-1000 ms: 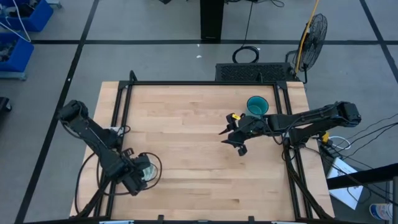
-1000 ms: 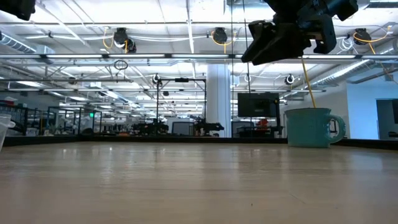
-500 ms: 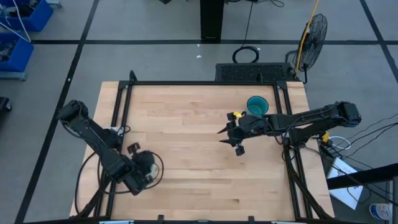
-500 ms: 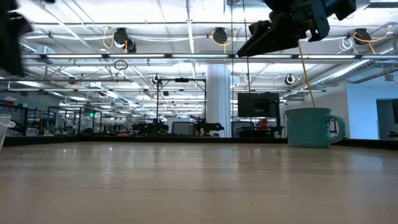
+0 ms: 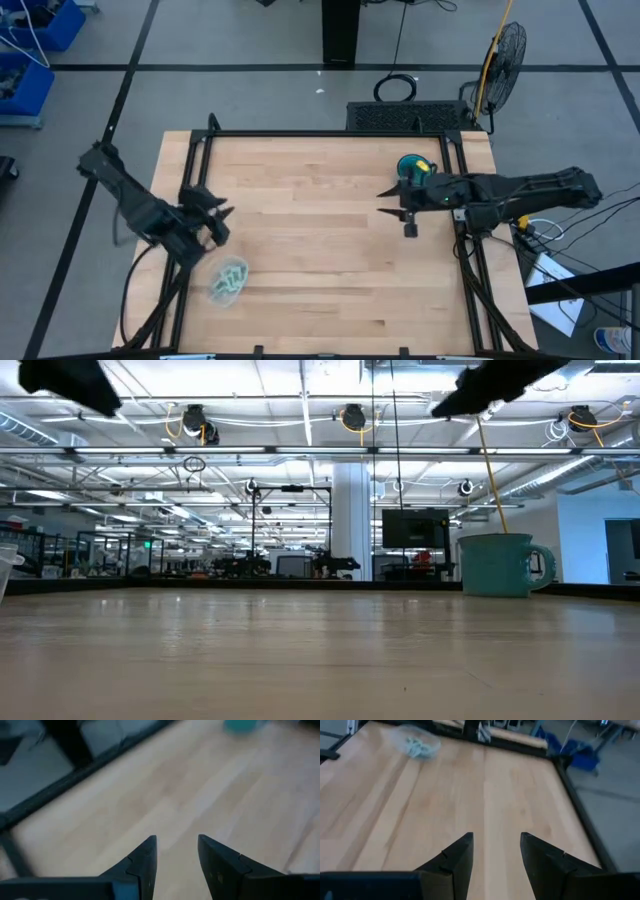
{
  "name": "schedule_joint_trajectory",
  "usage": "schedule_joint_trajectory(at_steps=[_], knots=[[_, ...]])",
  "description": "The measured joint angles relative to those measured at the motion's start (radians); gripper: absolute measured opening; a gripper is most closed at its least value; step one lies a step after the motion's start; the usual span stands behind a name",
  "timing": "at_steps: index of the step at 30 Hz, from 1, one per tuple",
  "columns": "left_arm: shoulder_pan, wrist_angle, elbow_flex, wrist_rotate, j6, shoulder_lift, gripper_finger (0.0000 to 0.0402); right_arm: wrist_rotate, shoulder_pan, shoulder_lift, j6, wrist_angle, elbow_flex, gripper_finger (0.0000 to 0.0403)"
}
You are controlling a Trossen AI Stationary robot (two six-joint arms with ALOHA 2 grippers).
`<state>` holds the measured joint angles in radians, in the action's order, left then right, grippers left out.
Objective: Pick and place Stevia / Truvia into bins
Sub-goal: Return to Home Position
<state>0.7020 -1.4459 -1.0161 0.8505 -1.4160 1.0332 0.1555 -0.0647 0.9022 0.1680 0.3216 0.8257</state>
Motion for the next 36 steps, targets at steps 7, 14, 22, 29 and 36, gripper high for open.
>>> schedule_joint_trajectory(at_steps=[7, 14, 22, 29, 36], knots=[[0.018, 0.45, 0.163, 0.186, 0.386, -0.18, 0.015, -0.035, 0.0, -0.116, -0.162, -0.011, -0.105, 0.0155], [-0.052, 1.23, 0.494, -0.067, 0.862, -0.252, 0.015, -0.107, 0.004, -0.276, -0.118, -0.327, -0.338, 0.0155], [-0.236, 1.565, 0.71, -0.27, 1.134, -0.366, 0.015, -0.108, 0.058, -0.513, -0.18, -0.214, -0.393, 0.0155], [-0.348, 1.406, 0.717, -0.376, 1.191, -0.616, 0.015, -0.108, 0.06, -0.661, -0.193, -0.086, -0.393, 0.0155], [-0.406, 1.404, 0.737, -0.421, 1.294, -0.773, 0.015, -0.166, 0.06, -0.754, -0.21, -0.088, -0.437, 0.0155]])
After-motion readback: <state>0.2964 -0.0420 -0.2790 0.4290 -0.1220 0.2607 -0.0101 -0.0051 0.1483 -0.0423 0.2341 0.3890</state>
